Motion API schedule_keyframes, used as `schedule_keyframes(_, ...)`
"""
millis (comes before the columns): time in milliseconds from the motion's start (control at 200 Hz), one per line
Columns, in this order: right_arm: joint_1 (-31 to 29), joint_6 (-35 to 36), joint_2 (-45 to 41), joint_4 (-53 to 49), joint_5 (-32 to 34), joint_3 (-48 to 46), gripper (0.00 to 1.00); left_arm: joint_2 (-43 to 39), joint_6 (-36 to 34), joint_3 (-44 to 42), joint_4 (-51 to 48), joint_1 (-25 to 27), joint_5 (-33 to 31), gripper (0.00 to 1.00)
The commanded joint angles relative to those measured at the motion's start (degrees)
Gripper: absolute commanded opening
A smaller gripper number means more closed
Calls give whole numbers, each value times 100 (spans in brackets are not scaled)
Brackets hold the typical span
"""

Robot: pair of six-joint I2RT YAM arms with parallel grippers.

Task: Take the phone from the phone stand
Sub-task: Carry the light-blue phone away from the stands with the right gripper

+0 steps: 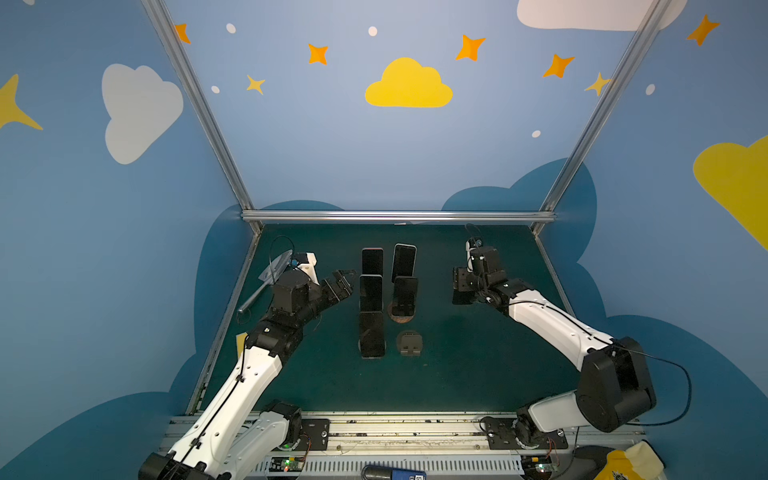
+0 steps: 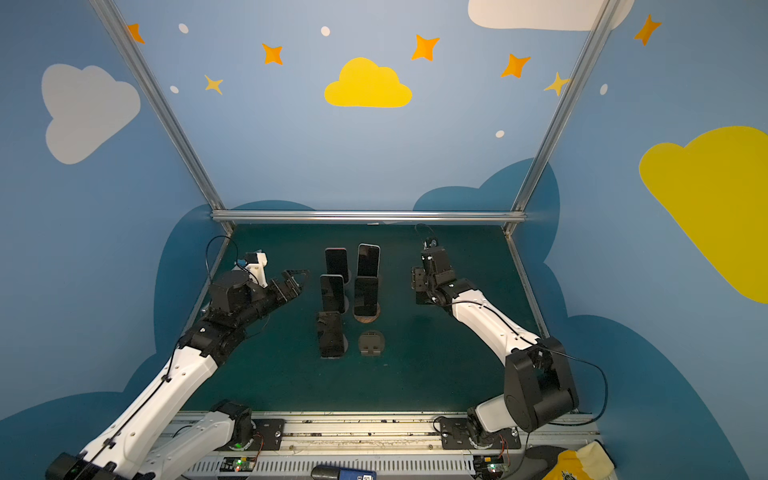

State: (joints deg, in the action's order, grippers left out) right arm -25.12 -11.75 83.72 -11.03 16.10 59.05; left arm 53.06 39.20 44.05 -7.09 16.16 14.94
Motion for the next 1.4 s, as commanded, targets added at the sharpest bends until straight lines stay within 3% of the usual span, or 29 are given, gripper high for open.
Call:
schedule_keyframes(0, 95, -54, 126, 47, -95, 217, 62, -32, -97, 176, 6, 18, 53, 100)
schedule_keyframes(1397, 566, -70, 2478, -563, -1104, 1725, 63, 2, -28, 104, 146, 28, -2, 100)
